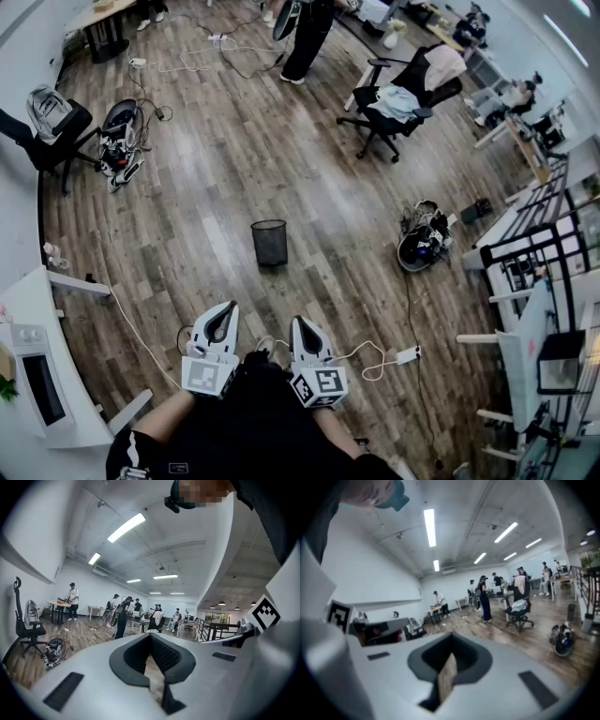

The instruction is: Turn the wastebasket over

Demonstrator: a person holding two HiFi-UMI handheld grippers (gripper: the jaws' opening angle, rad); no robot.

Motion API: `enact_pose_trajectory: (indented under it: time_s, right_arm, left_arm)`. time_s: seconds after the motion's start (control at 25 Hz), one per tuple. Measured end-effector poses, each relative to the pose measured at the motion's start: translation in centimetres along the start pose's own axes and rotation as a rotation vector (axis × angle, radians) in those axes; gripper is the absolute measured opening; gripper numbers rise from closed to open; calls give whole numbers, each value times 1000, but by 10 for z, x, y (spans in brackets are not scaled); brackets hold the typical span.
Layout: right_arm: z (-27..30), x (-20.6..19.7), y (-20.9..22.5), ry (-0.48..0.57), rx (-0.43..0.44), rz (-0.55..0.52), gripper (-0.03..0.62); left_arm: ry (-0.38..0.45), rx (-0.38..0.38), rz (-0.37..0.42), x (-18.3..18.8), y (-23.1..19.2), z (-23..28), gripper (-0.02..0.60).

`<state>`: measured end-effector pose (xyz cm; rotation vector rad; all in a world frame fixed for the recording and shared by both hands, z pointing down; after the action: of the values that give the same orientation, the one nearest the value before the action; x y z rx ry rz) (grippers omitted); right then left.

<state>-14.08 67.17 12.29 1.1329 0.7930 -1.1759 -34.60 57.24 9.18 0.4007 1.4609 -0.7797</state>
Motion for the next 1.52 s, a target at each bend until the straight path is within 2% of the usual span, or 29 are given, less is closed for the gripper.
enact_pose_trajectory:
  time_s: [0.44,0.6,0.88,1.12,1.24,1.52]
  right_arm:
    - [-7,-1,8,4,15,6,32]
    - [-9,-1,18,13,26,21,32]
    - [-12,-3,35,-1,32,6,32]
    - [-15,0,67,-14,37,36,32]
    - [-14,-3,86,-22,53,43,32]
    - [-3,-2,123,-43,55,54,32]
  left_arm:
    - [-36,39,-21,-3,7,1,31]
    - [-23,36,3,-4,14,5,32]
    - [-21,34,-9,-11,26,10,32]
    - [-32,47,-34,-21,46,28,32]
    - [-36,50,-18,-24,56,35,31]
    - [-74,111,-57,-35,55,41,31]
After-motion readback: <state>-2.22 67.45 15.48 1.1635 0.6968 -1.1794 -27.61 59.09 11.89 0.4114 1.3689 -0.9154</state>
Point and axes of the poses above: the fingertips, and each gripper's own axes: z forward along the fingers, y to its right, x out of its top, the point moved 10 cm from there along -z, backward along the fingers, and after that the axes turned 2 degrees about -z, right-handed, at the moved point
